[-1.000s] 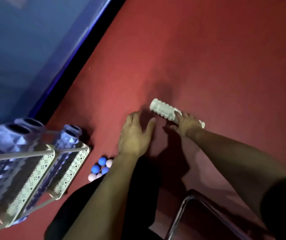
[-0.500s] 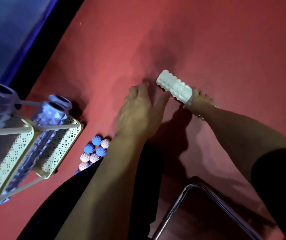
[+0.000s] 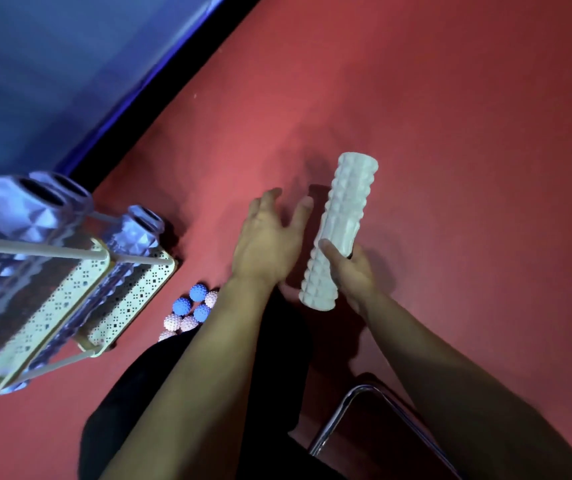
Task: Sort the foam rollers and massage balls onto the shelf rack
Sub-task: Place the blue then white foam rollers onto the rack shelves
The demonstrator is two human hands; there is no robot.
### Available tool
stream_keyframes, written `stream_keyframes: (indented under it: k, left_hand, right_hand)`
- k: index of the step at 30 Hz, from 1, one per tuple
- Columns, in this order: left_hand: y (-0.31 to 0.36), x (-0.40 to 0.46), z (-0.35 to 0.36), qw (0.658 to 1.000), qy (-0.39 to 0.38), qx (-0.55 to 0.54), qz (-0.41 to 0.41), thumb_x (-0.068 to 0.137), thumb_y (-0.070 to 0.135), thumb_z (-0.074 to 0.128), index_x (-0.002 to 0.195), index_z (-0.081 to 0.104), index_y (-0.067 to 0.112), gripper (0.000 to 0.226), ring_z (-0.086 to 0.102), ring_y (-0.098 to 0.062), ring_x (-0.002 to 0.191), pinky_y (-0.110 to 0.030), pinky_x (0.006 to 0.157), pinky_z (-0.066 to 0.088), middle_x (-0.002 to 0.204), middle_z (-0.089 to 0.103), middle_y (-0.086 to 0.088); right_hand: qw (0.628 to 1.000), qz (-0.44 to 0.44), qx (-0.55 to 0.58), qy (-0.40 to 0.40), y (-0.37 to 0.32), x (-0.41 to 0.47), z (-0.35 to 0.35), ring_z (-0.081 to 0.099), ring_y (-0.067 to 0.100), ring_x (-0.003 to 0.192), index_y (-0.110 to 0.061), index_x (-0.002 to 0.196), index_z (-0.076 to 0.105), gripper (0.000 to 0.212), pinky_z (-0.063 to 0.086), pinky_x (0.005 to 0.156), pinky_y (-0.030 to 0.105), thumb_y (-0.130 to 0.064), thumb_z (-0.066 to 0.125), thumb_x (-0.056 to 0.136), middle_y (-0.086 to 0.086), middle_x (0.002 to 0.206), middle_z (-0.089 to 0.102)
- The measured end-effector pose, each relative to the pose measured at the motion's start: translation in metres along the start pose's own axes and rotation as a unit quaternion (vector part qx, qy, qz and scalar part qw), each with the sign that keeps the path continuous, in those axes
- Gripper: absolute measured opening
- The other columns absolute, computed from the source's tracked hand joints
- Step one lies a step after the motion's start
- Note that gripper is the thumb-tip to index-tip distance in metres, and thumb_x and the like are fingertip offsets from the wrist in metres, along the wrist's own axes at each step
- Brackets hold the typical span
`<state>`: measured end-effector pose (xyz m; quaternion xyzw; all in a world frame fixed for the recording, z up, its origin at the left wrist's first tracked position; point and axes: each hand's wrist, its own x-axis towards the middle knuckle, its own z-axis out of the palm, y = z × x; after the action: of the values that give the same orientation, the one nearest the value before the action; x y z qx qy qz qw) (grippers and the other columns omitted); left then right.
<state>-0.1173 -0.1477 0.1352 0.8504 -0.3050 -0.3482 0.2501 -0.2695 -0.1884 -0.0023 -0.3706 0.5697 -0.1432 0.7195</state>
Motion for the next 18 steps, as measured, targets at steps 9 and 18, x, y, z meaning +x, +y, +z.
stream_keyframes:
  k: [9,18]
  left_hand:
    - [0.018,-0.101,-0.149,0.982,0.101,-0.161,-0.013,0.097,0.052,0.056,0.131,0.059,0.021,0.047,0.056,-0.001,0.111,-0.011,0.09,0.039,0.128,0.061,0.009]
    - [0.008,-0.24,-0.264,0.893,0.218,-0.394,0.017,0.087,0.065,0.063,0.109,0.071,0.015,0.055,0.072,-0.036,0.094,-0.039,0.07,0.055,0.108,0.075,-0.013]
  right_hand:
    - [0.949,-0.105,0.165,-0.246,-0.126,-0.149,0.091,0.056,0.056,0.102,0.007,0.128,0.049,0.056,0.041,0.104,0.068,-0.04,0.06,0.098,0.042,0.116,0.055]
    - [0.874,-0.113,0.224,-0.417,-0.184,-0.321,0.202,0.06,0.033,0.127,-0.013,0.147,0.044,0.057,0.046,0.108,0.047,-0.029,0.059,0.094,0.019,0.137,0.061]
